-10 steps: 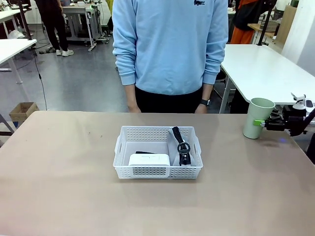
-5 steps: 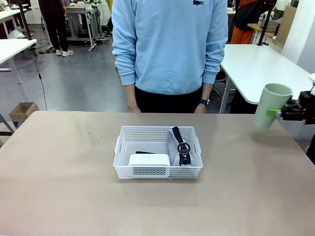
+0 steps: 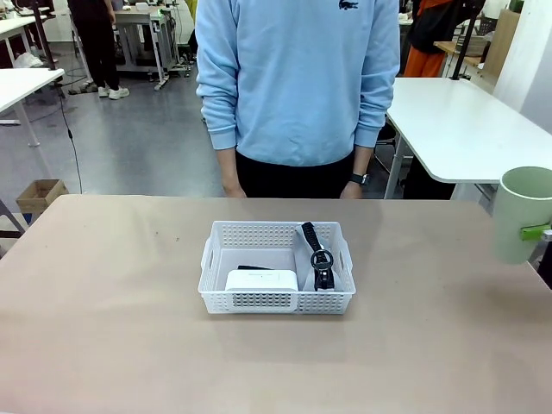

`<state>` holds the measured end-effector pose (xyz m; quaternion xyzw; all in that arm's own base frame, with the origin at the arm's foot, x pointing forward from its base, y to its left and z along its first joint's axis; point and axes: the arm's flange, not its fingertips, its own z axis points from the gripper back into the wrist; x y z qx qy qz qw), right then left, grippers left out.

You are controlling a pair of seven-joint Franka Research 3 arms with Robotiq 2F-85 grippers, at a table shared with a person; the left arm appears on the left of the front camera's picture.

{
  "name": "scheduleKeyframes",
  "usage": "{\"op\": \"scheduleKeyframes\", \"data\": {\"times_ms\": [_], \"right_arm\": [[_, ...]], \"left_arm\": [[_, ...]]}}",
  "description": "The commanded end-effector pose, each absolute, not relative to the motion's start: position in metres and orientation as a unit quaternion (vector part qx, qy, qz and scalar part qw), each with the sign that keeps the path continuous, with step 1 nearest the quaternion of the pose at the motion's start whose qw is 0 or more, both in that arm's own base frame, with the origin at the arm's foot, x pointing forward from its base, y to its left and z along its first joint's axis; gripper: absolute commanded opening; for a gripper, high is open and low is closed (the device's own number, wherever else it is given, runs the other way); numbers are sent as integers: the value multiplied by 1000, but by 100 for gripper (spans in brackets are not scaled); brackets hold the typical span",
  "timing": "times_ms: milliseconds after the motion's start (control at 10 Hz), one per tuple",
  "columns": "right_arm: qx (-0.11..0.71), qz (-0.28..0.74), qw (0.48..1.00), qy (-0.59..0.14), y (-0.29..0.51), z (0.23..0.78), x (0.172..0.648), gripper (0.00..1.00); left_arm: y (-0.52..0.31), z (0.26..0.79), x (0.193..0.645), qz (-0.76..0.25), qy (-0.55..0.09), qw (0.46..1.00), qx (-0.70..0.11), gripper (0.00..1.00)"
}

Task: Efficiently arrange items inside the basket to fit them all.
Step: Pick up the Reusable plastic cup and place it inside the Organizing basket.

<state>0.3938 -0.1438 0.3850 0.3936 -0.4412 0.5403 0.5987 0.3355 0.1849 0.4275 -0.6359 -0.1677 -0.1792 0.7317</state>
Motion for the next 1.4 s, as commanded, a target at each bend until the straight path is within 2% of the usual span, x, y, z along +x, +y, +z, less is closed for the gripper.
{"op": "scheduleKeyframes", "data": {"times_ms": [0, 400, 500, 600, 700, 900, 1300], "right_arm": [[409, 530, 591, -449, -147, 381, 425, 30], [409, 530, 591, -449, -147, 381, 425, 30], [406, 532, 597, -443, -148, 374, 425, 86], [374, 552, 628, -400, -130, 386, 438, 86], [355, 587, 610, -395, -94, 414, 446, 86], [373, 573, 656, -320, -15, 457, 451, 86], [318, 651, 644, -246, 167, 489, 431, 86]], "left_arm": [[186, 429, 333, -180, -165, 735, -633, 100], [186, 429, 333, -180, -165, 735, -633, 100], [186, 429, 333, -180, -165, 735, -633, 100], [186, 429, 333, -180, -165, 735, -633, 100], [186, 429, 333, -180, -165, 735, -633, 100], [186, 429, 333, -180, -165, 735, -633, 100], [186, 429, 333, -180, -165, 735, -633, 100]]}}
